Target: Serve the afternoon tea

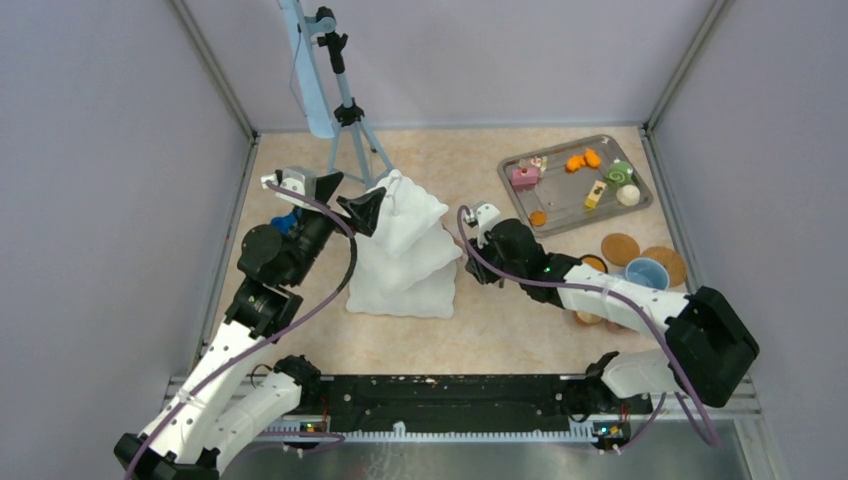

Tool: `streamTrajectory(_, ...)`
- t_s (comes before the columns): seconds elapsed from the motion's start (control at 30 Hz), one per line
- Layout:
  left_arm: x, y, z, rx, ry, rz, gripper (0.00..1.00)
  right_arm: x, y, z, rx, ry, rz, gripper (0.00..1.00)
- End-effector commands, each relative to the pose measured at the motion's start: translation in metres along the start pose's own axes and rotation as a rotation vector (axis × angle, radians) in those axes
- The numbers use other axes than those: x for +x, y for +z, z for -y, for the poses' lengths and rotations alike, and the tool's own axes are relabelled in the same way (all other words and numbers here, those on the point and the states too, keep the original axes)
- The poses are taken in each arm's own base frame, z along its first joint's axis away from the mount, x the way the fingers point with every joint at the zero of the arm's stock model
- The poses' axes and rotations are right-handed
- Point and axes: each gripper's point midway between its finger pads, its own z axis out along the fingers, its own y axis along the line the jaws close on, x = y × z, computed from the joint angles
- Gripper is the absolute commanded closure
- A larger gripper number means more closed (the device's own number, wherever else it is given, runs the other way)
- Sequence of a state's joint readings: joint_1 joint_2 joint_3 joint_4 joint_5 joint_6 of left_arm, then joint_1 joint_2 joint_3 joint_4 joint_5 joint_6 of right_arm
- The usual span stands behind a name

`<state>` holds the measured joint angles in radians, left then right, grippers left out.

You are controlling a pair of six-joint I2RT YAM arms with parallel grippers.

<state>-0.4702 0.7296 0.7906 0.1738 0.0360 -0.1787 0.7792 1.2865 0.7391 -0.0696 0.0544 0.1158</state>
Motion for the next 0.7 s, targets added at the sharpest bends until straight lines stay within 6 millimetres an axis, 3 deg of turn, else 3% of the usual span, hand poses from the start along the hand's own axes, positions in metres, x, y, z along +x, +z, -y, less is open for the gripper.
streamTrajectory(0.0, -0.013, 0.002, 0.001, 0.007, 0.014, 0.042, 0.01, -0.027, 0.015, -0.013, -0.032, -0.045, 0.092, 0.73)
streamTrajectory(0.23, -0.013, 0.001, 0.002, 0.011, 0.014, 0.044, 0.01, -0.015, 0.028, -0.019, -0.032, -0.049, 0.082, 0.63)
streamTrajectory(0.47, -0.014, 0.001, 0.002, 0.009, 0.015, 0.047, 0.01, -0.012, 0.026, -0.018, -0.024, -0.040, 0.091, 0.51)
streamTrajectory(0.67, -0.014, 0.001, 0.002, 0.009, 0.017, 0.048, 0.01, -0.011, 0.022, -0.015, -0.005, -0.023, 0.086, 0.50)
